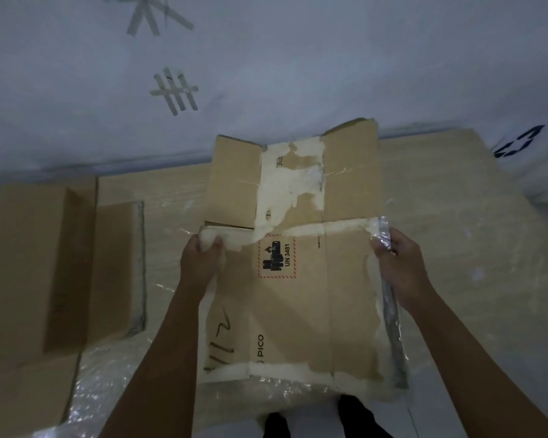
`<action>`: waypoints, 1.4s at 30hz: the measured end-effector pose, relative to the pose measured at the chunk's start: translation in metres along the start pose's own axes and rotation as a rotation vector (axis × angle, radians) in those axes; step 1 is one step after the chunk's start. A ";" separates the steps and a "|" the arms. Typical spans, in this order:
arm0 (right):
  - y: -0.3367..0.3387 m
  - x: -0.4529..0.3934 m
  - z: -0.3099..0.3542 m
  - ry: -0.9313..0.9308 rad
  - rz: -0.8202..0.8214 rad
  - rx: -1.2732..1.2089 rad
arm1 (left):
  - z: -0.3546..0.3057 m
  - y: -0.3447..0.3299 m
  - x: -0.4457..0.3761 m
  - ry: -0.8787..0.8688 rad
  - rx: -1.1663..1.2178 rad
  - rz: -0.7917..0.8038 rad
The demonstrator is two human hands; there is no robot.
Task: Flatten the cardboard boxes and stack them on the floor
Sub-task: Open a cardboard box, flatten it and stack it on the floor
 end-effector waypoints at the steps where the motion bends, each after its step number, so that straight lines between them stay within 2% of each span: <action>1: 0.009 0.009 0.006 0.013 -0.021 -0.008 | -0.009 0.005 0.010 -0.021 0.038 -0.010; 5: 0.070 0.046 0.027 0.110 -0.200 -0.037 | -0.047 0.015 0.071 -0.076 0.174 -0.084; 9: 0.155 0.070 0.046 0.235 -0.354 0.006 | -0.080 -0.017 0.147 -0.123 0.243 -0.147; 13: 0.267 0.085 0.057 0.311 -0.436 -0.021 | -0.142 -0.082 0.236 -0.269 0.323 -0.168; 18: 0.410 0.096 0.053 0.315 -0.479 0.018 | -0.206 -0.178 0.338 -0.255 0.387 -0.174; 23: 0.545 0.102 0.043 0.294 -0.541 0.056 | -0.272 -0.267 0.412 -0.289 0.343 -0.123; 27: 0.645 0.079 0.022 0.216 -0.609 0.044 | -0.332 -0.338 0.438 -0.366 0.305 -0.015; 31: 0.725 0.023 -0.017 0.073 -0.625 0.013 | -0.388 -0.409 0.445 -0.394 0.278 0.074; 37: 0.814 -0.079 -0.032 -0.001 -0.516 0.130 | -0.455 -0.535 0.422 -0.297 0.222 0.158; 42: 0.884 -0.159 -0.044 -0.047 -0.465 0.216 | -0.505 -0.627 0.414 -0.138 0.255 0.271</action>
Point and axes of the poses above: each hand's wrist, its own x-axis away from the middle knuckle, its own y-axis out of the back of the hand, z = x × y, the point moved 10 cm from there along -x, towards the middle knuckle, and after that the axes turned 15 degrees about -x, right-handed, at the moved point
